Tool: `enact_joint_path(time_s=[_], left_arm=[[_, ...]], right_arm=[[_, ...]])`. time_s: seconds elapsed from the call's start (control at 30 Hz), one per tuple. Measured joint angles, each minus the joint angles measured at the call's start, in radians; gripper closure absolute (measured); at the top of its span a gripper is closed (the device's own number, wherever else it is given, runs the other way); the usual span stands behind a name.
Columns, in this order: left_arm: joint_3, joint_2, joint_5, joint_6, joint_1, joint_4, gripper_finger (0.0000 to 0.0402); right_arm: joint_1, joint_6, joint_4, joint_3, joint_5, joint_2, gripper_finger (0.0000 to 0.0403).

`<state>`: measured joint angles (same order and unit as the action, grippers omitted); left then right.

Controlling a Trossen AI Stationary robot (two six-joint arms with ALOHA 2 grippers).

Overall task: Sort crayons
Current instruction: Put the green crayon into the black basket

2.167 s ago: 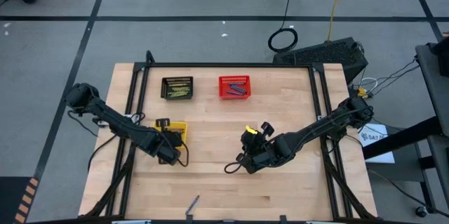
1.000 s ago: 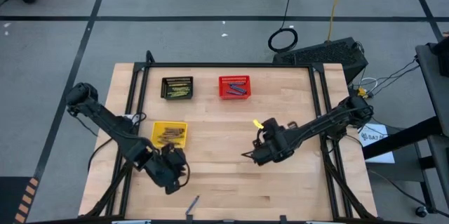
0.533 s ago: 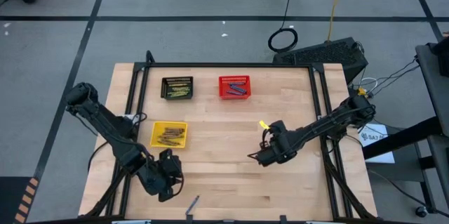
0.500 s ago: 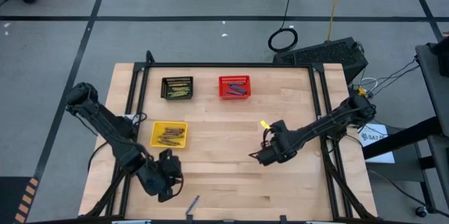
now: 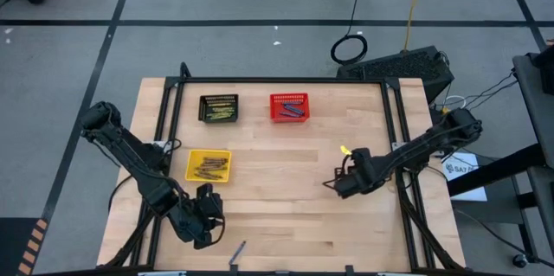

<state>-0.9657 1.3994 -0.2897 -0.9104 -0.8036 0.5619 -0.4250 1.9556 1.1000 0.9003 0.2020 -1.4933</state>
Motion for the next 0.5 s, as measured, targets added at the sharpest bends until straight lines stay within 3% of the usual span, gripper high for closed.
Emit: enact_joint_path(time_s=[0.13, 0.5], left_arm=[[0.0, 0.0, -0.002, 0.0, 0.0, -0.001, 0.0322], [0.0, 0.0, -0.003, 0.001, 0.0, -0.001, 0.0322]], right_arm=[[-0.033, 0.076, -0.017, -0.037, -0.05, 0.0, 0.0307], [-0.101, 0.23, -0.117, -0.106, -0.047, 0.0, 0.0307]])
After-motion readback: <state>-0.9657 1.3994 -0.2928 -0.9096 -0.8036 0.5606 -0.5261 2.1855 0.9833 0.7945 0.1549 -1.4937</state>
